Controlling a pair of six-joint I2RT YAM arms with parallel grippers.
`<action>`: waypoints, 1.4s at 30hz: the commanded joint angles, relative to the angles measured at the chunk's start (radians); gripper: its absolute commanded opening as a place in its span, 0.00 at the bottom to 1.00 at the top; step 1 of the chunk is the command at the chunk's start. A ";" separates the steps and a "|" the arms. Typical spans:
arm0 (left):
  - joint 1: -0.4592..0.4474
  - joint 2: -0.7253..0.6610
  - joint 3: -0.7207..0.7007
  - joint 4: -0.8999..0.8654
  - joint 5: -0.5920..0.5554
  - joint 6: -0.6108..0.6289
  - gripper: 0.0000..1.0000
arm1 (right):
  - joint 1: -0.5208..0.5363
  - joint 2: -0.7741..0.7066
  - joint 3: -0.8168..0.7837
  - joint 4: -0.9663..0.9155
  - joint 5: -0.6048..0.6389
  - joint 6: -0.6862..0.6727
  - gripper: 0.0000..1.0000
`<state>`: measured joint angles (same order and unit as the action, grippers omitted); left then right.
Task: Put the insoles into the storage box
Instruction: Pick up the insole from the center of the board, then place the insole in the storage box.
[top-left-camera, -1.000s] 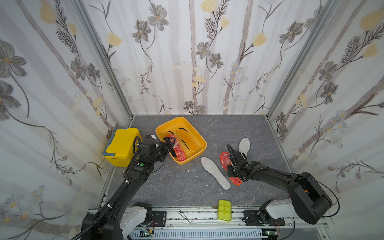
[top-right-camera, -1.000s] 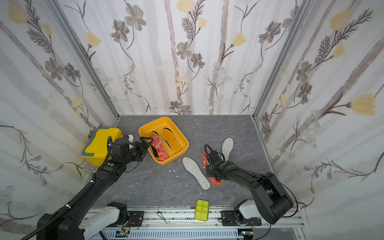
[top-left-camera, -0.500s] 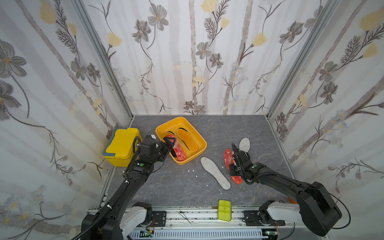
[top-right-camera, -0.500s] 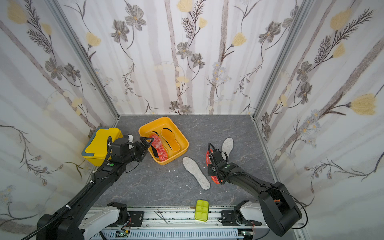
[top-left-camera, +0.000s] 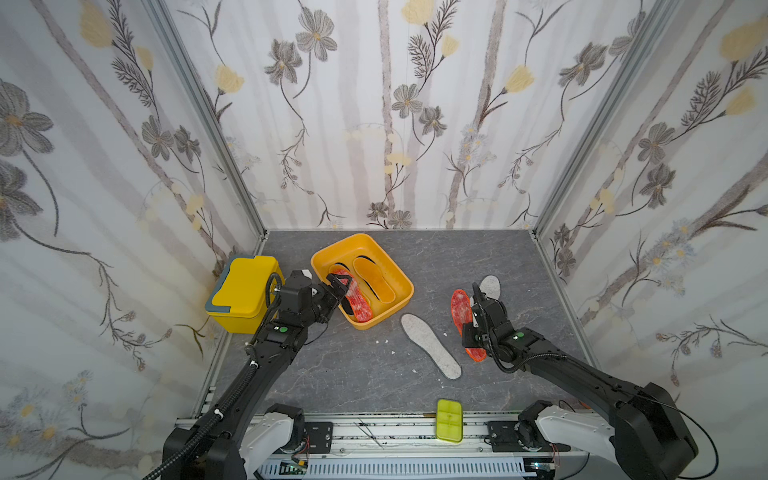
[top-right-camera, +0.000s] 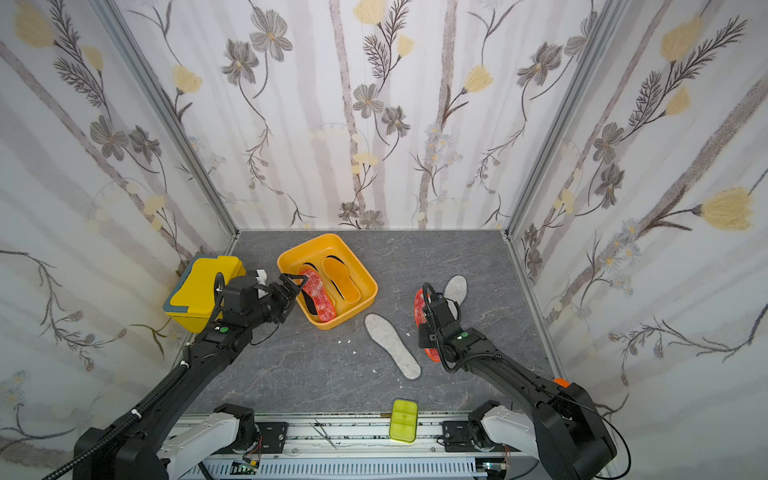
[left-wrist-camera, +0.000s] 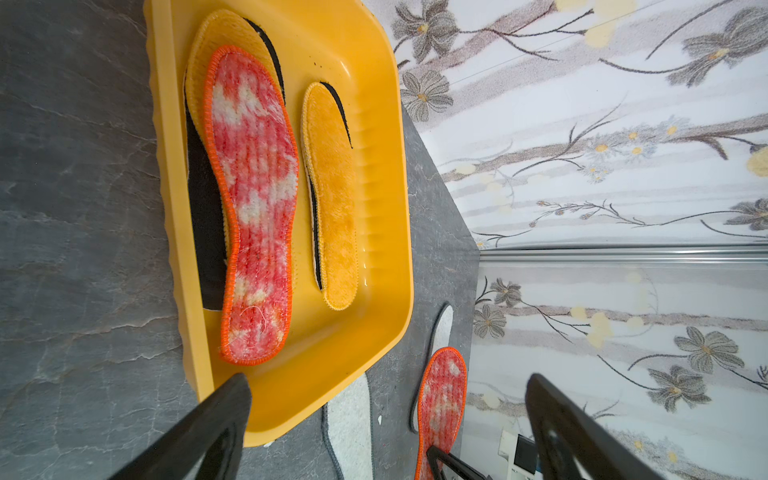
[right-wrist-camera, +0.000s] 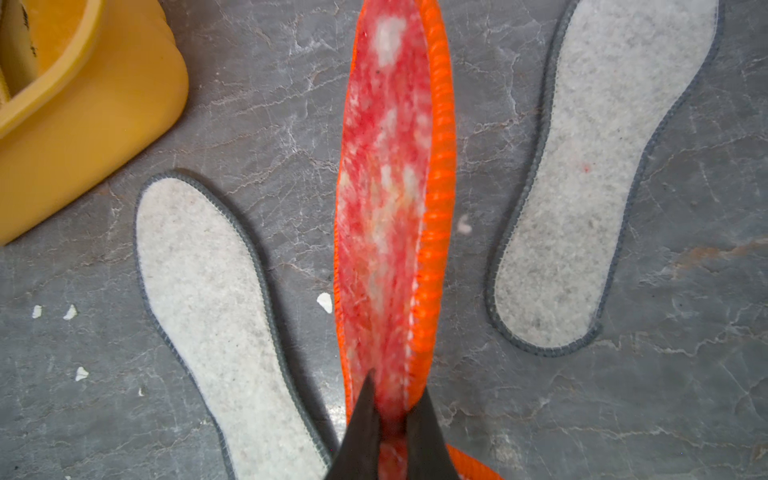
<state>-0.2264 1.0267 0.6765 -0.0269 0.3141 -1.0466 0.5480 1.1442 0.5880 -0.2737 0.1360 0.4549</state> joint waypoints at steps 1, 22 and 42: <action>0.000 0.000 0.002 0.013 -0.009 0.009 1.00 | -0.001 -0.017 0.022 0.025 -0.016 -0.024 0.00; 0.003 -0.013 0.001 0.005 -0.007 0.013 1.00 | 0.105 0.302 0.650 0.073 -0.165 -0.233 0.00; 0.015 -0.066 0.002 -0.043 -0.017 0.028 1.00 | 0.170 0.984 1.265 -0.071 -0.258 -0.147 0.01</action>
<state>-0.2142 0.9665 0.6765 -0.0776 0.3069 -1.0283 0.7174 2.1036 1.8366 -0.3412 -0.0841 0.2794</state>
